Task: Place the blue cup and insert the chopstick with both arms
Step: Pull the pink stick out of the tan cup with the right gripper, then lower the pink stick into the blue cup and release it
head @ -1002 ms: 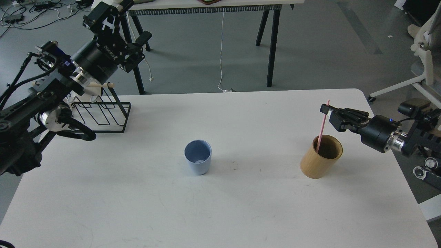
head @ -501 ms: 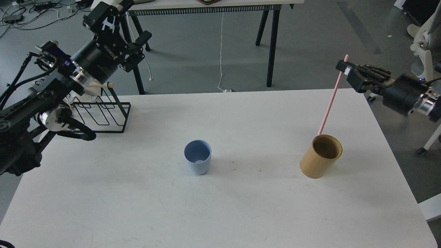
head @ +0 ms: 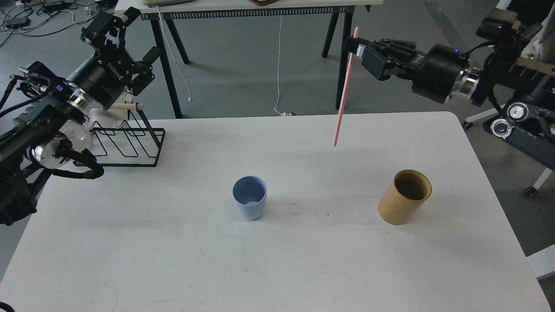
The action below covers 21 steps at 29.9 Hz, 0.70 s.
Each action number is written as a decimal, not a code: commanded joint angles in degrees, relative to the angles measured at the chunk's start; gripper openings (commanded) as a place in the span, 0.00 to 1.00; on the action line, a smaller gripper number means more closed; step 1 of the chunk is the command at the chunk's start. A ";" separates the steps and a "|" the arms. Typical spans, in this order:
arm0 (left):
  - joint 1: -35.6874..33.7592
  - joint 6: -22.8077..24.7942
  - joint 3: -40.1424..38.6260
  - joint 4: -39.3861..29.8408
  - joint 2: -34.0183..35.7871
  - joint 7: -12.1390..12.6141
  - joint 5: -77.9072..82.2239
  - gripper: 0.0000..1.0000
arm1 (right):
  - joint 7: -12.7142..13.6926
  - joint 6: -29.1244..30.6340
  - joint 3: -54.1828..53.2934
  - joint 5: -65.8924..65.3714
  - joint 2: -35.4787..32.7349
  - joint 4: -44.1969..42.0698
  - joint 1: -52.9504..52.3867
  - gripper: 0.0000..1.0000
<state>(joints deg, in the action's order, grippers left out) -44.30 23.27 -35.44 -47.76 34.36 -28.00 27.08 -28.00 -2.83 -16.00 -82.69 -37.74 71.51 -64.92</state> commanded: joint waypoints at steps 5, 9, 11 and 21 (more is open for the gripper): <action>0.01 0.02 -0.07 3.37 0.01 0.00 -0.10 0.97 | 0.00 -0.60 4.39 -0.98 13.38 -6.90 -1.09 0.00; 0.18 0.02 -0.07 3.29 0.01 0.00 -0.10 0.97 | 0.00 -1.30 6.15 -1.07 18.66 -9.54 -1.18 0.00; 0.18 0.02 -0.07 3.37 0.01 0.00 -0.10 0.97 | 0.00 -1.92 7.03 -1.07 20.59 -10.77 -1.18 0.00; 0.18 0.02 -0.16 3.37 -0.25 0.00 -0.19 0.97 | 0.00 -5.43 9.85 -1.07 26.40 -16.04 -1.00 0.00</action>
<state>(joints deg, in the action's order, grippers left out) -44.12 23.29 -35.59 -44.38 34.23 -28.00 26.89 -28.00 -7.44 -6.43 -83.76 -12.93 56.96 -65.96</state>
